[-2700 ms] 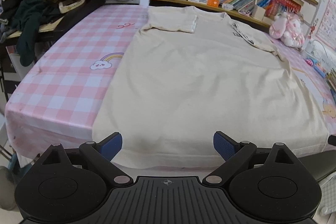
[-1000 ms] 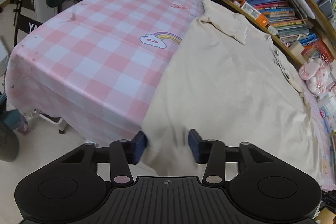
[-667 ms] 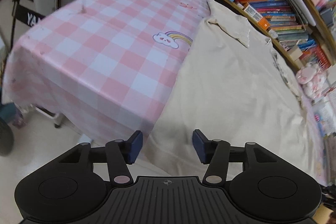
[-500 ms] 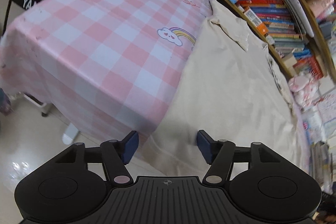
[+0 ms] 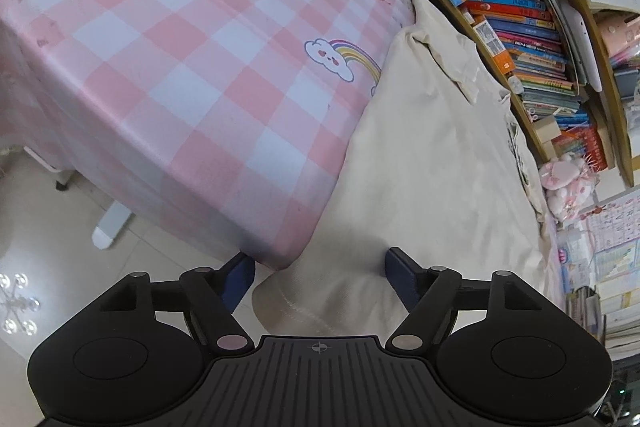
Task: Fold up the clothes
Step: 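Grasp the hem with the right gripper while the left gripper grasps the hem beside it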
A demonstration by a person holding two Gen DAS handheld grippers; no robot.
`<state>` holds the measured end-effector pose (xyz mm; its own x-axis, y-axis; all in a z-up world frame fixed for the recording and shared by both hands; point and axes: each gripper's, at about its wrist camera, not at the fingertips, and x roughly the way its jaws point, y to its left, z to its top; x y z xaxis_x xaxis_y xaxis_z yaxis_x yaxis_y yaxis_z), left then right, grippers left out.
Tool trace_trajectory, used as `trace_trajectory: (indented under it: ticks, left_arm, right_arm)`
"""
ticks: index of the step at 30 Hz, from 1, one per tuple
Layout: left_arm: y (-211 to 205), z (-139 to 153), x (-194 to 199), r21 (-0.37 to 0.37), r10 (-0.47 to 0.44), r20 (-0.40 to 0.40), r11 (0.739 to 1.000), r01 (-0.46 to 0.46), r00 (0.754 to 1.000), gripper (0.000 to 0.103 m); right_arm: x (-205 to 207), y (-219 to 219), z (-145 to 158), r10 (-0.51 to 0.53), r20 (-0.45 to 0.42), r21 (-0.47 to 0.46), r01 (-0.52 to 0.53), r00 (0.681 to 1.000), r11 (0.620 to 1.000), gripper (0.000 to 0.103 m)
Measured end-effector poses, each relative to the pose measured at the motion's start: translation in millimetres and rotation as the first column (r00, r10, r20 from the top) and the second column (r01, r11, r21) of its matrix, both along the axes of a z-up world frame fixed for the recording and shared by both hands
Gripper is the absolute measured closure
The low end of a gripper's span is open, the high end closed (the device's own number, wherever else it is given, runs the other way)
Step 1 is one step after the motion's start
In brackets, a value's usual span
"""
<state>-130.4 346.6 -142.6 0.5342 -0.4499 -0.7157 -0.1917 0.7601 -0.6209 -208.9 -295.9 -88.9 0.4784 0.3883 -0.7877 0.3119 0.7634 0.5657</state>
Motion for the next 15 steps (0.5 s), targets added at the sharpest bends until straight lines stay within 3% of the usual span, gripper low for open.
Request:
trace_trajectory:
  ticks: [5,8,11,12,15]
  left_arm:
    - [0,1,-1,-0.013,0.008,-0.008,1.0,-0.008,1.0,0.032]
    - [1,1,-3,-0.029,0.002,-0.01,1.0,-0.003,1.0,0.038]
    - [4,1,-6,-0.055,-0.006,-0.015,0.998,0.005,1.0,0.048]
    - [6,2,-7,-0.067,-0.013,-0.017,0.998,0.012,1.0,0.054]
    - [6,8,-13,-0.085,-0.06,0.003,0.995,0.06,0.998,0.083]
  right_arm:
    - [-2,-4,-8,-0.037,0.004,0.065,0.037,0.999,0.997,0.044]
    - [-4,-4,-11,-0.046,0.014,0.094,0.044,0.999,0.995,0.047]
    - [-7,0,-9,-0.029,0.028,0.119,0.026,0.999,0.993,0.063]
    - [-9,0,-7,-0.02,0.038,0.133,0.015,0.999,0.991,0.075]
    - [-15,5,-3,0.004,0.042,0.12,-0.009,0.999,0.993,0.091]
